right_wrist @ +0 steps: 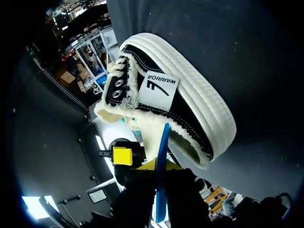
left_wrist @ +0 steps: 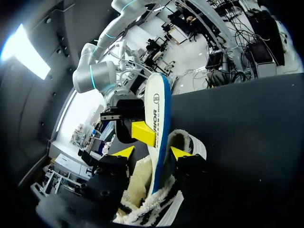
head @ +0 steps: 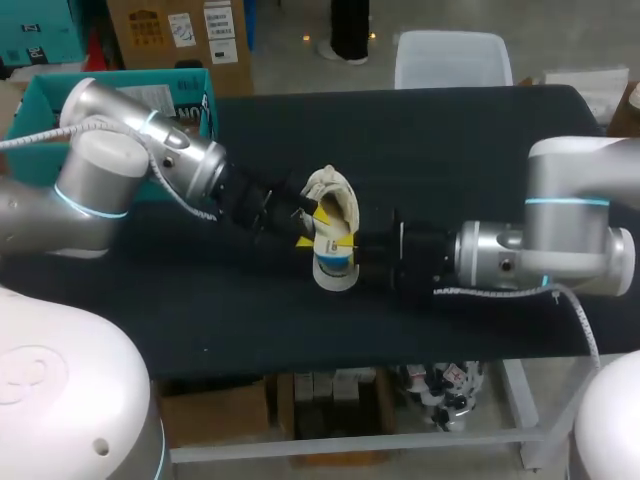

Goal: Open the shoe tongue, take the insole out of the shoe, put the insole back into the shoe, and pack the shoe into the shoebox

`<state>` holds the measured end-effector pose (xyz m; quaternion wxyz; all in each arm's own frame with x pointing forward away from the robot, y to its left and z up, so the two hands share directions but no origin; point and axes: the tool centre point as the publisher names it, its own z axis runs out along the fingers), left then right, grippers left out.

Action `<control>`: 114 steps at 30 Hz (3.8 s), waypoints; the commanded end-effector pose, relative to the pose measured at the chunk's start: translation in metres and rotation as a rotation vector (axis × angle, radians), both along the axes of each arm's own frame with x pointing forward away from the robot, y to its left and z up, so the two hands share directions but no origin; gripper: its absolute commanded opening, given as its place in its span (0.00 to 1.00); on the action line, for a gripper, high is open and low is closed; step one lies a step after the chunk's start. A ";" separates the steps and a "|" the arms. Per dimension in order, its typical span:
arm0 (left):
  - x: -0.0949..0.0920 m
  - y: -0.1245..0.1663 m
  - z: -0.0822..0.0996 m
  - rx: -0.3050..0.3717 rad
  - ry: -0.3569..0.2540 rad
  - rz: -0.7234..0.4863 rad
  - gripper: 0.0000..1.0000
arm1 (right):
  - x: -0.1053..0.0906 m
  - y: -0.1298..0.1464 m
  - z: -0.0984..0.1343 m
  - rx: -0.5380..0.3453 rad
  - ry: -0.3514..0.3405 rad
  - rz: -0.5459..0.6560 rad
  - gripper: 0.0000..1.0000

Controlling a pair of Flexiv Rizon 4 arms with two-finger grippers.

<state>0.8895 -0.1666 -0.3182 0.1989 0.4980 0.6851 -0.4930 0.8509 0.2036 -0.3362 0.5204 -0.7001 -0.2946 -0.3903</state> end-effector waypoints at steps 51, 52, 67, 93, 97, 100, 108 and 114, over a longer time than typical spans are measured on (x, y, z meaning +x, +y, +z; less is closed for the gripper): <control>0.013 -0.002 -0.021 0.009 0.031 0.104 0.00 | -0.010 -0.013 0.001 -0.070 0.003 -0.017 0.00; 0.012 -0.002 -0.020 0.010 0.034 0.101 0.00 | -0.010 -0.012 0.000 -0.070 0.004 -0.015 0.00; -0.003 -0.013 -0.014 0.000 0.020 0.055 0.00 | -0.004 -0.010 -0.002 -0.072 0.009 -0.006 0.00; 0.024 -0.012 -0.031 0.026 0.044 0.108 0.00 | 0.019 -0.005 -0.010 -0.097 0.050 0.003 0.37; 0.021 -0.011 -0.032 0.025 0.047 0.110 0.00 | 0.007 -0.010 -0.001 -0.108 0.027 -0.018 0.41; 0.020 -0.010 -0.032 0.023 0.047 0.113 0.00 | -0.001 -0.014 0.002 -0.115 0.019 -0.031 0.39; 0.018 -0.008 -0.030 0.019 0.043 0.119 0.00 | -0.006 -0.020 0.002 -0.113 0.015 -0.052 0.06; 0.015 -0.008 -0.026 0.018 0.040 0.118 0.00 | -0.002 -0.016 -0.003 -0.101 0.028 -0.027 0.00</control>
